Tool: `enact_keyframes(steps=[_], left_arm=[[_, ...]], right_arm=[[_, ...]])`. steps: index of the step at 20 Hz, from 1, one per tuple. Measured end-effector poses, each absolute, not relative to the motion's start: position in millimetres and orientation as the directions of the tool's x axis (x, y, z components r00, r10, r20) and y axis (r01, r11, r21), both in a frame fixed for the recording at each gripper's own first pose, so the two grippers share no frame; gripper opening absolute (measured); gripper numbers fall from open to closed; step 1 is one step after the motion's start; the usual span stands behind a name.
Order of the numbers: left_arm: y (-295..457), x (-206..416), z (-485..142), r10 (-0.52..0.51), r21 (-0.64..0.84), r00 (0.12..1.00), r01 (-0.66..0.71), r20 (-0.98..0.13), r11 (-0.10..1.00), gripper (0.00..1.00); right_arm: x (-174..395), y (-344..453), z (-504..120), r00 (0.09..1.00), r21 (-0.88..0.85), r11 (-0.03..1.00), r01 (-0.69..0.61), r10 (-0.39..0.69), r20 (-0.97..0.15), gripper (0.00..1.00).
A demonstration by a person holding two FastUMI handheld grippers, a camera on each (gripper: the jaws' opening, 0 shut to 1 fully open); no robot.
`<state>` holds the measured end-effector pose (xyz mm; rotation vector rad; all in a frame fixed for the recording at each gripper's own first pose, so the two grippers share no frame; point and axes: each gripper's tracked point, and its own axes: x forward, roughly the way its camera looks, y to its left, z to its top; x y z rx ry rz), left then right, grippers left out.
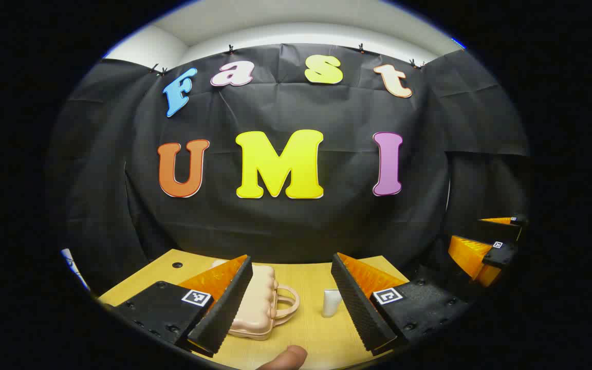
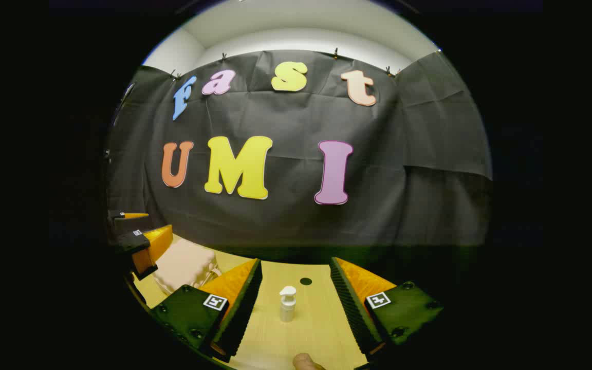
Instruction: First open the suitcase, pack the skin care products into it, and then close the suitcase.
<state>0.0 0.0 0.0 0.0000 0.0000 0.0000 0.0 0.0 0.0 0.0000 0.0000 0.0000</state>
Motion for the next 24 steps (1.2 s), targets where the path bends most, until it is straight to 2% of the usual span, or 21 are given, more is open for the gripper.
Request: enact_keyframes(steps=[4,16,20,24], left_arm=[[-6,7,0,-0.003,-0.009,1.000,0.003,0.000,1.000,0.98],[-9,16,-23,-0.027,0.013,0.999,0.027,-0.039,1.000,0.98],[8,38,-71,0.006,0.187,0.997,0.009,-0.081,0.982,0.99],[22,67,-120,0.031,0.453,0.995,0.017,-0.097,0.891,0.99]], right_arm=[[9,-15,4,0.999,0.002,0.999,0.034,-0.034,0.007,0.80],[9,-7,-4,1.000,-0.039,0.999,-0.009,0.008,-0.014,0.79],[9,-17,-16,0.999,-0.048,0.999,0.006,-0.007,-0.041,0.79],[9,-39,-28,0.997,-0.050,0.998,0.037,-0.040,-0.062,0.79]])
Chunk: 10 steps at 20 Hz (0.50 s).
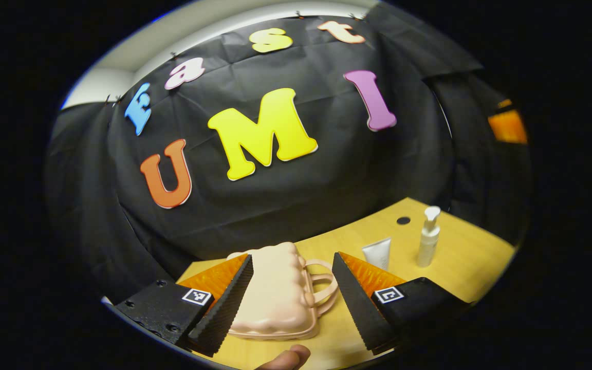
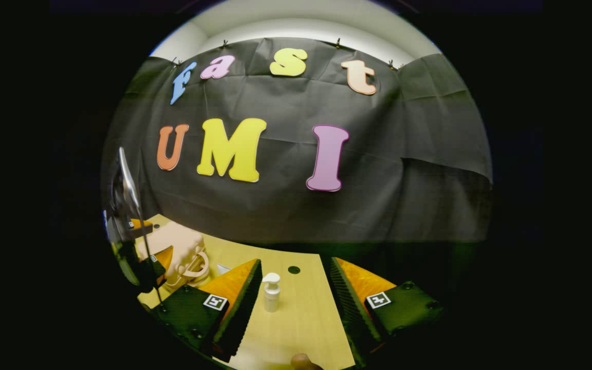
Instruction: First open the suitcase, pack the skin care products into it, and then close the suitcase.
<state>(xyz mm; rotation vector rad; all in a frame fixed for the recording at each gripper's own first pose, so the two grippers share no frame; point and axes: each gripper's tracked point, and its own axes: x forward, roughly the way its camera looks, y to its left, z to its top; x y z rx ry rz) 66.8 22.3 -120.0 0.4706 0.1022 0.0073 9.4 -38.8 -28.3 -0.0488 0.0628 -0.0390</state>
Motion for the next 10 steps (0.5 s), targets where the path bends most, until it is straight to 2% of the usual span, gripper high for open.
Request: enact_keyframes(steps=[5,10], left_arm=[[29,104,-181,0.086,0.744,0.990,0.026,-0.111,0.667,0.98],[10,131,-235,0.049,0.869,0.983,0.132,-0.177,0.477,0.97]], right_arm=[[11,-71,-55,0.990,-0.029,0.996,0.085,-0.088,-0.110,0.79],[14,-99,-82,0.983,-0.028,0.993,0.110,-0.113,-0.147,0.79]])
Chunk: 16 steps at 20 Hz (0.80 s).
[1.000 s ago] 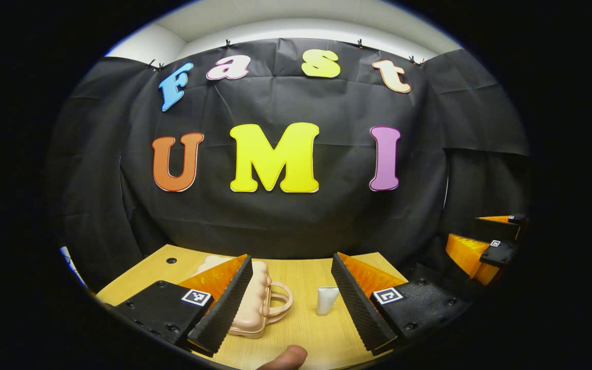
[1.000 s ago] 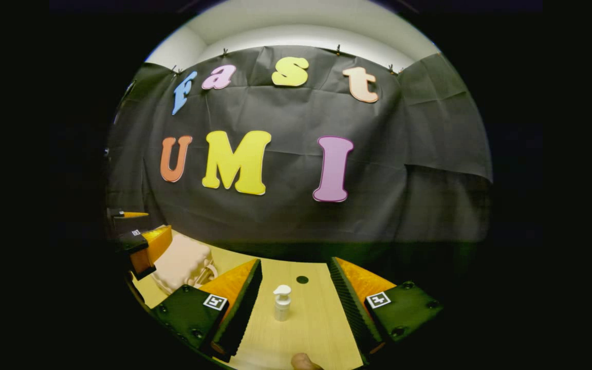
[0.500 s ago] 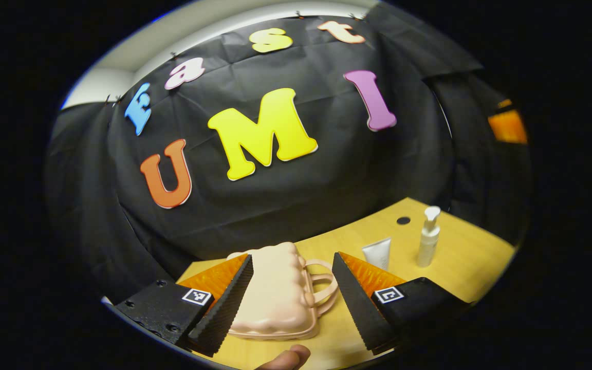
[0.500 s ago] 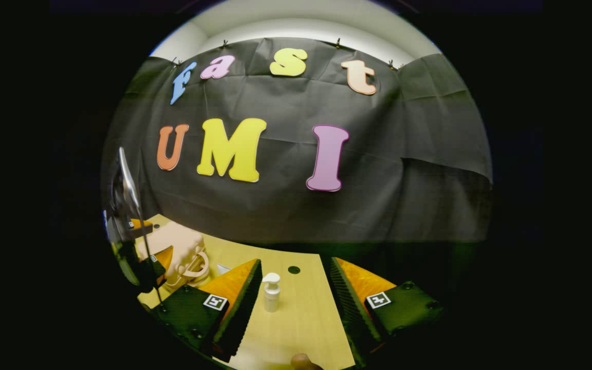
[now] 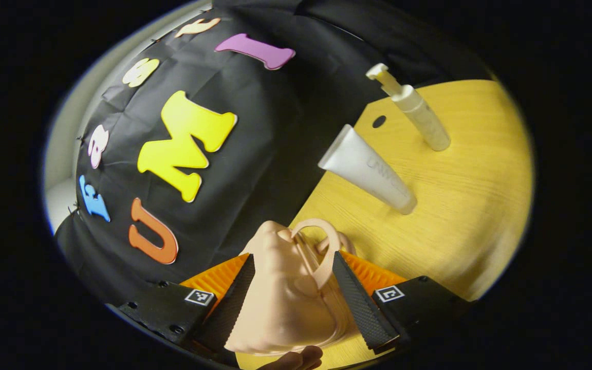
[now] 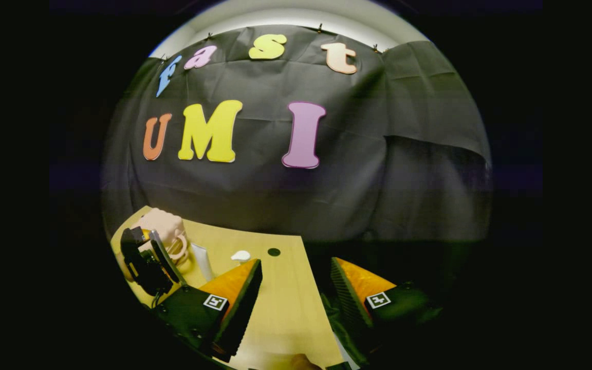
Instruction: First open the suitcase, pack the skin care products into it, and then close the suitcase.
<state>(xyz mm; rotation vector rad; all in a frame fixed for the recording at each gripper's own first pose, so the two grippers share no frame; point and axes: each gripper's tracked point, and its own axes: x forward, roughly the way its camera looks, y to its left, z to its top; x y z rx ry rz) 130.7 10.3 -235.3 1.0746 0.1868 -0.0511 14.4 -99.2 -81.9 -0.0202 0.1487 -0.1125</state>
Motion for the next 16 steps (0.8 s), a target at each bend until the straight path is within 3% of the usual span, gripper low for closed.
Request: enact_keyframes(steps=[4,7,10,13,15,16], left_arm=[[25,154,-259,0.146,0.935,0.966,0.160,-0.215,0.317,0.96],[22,161,-259,0.181,0.965,0.964,0.153,-0.192,0.212,0.88],[21,162,-266,0.204,0.968,0.952,0.200,-0.228,0.150,0.66],[20,160,-276,0.226,0.958,0.933,0.260,-0.282,0.124,0.33],[19,159,-278,0.238,0.954,0.925,0.278,-0.297,0.110,0.17],[19,158,-277,0.237,0.951,0.922,0.285,-0.305,0.116,0.16]], right_arm=[[17,-115,-101,0.977,-0.021,0.994,0.109,-0.111,-0.185,0.80],[19,-124,-111,0.975,-0.013,0.995,0.095,-0.096,-0.200,0.79],[21,-130,-124,0.973,0.009,0.997,0.071,-0.067,-0.220,0.80],[22,-126,-135,0.972,0.016,0.999,0.034,-0.030,-0.234,0.80],[23,-124,-134,0.974,0.005,1.000,0.021,-0.019,-0.228,0.79],[23,-124,-134,0.974,0.003,1.000,0.017,-0.016,-0.227,0.79]])
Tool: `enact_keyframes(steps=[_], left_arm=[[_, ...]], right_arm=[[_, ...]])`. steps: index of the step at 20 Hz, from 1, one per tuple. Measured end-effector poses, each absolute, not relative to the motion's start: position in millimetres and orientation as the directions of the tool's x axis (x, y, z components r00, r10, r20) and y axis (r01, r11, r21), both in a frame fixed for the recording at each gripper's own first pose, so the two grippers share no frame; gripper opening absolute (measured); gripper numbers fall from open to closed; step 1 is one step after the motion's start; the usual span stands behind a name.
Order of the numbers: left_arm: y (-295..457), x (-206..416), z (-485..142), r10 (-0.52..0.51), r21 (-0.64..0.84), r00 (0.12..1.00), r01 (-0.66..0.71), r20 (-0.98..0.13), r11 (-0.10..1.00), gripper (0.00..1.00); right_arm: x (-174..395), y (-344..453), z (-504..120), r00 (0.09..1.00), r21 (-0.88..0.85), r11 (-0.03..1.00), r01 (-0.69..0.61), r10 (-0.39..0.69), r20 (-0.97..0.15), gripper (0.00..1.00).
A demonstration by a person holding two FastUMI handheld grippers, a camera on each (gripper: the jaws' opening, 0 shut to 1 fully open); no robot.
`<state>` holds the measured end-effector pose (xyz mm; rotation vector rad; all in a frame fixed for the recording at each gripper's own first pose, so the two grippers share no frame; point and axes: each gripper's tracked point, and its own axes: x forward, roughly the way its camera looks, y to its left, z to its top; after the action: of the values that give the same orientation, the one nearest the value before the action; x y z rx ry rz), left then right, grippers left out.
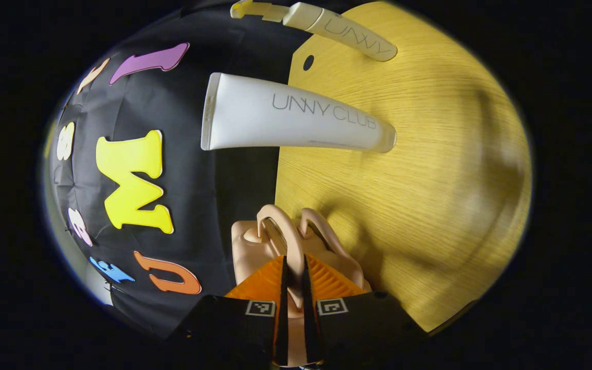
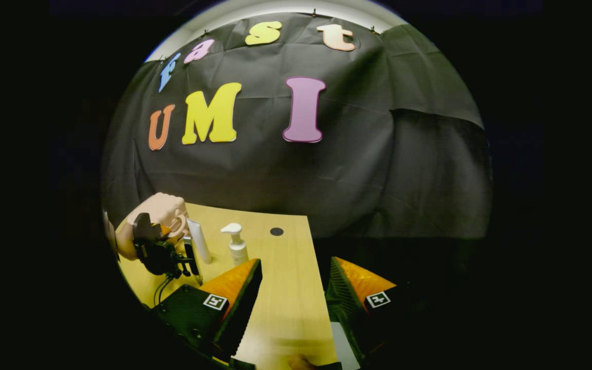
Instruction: First open the suitcase, pack the skin care products into it, and then close the suitcase.
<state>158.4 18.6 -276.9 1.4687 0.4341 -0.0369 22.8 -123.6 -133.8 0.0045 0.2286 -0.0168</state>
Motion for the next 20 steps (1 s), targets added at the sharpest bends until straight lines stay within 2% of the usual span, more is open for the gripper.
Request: enact_keyframes(steps=[7,14,20], left_arm=[[32,159,-240,0.196,0.906,0.913,0.290,-0.359,0.308,0.03],[67,139,-162,0.091,0.809,0.939,0.234,-0.333,0.540,0.03],[145,123,-92,0.019,0.619,0.961,0.164,-0.277,0.768,0.02]], right_arm=[[25,-106,-113,0.979,-0.004,0.999,0.047,-0.047,-0.198,0.78],[11,-57,-85,0.979,-0.012,0.992,0.122,-0.123,-0.164,0.80],[0,5,-50,0.980,-0.028,0.987,0.158,-0.160,-0.121,0.80]])
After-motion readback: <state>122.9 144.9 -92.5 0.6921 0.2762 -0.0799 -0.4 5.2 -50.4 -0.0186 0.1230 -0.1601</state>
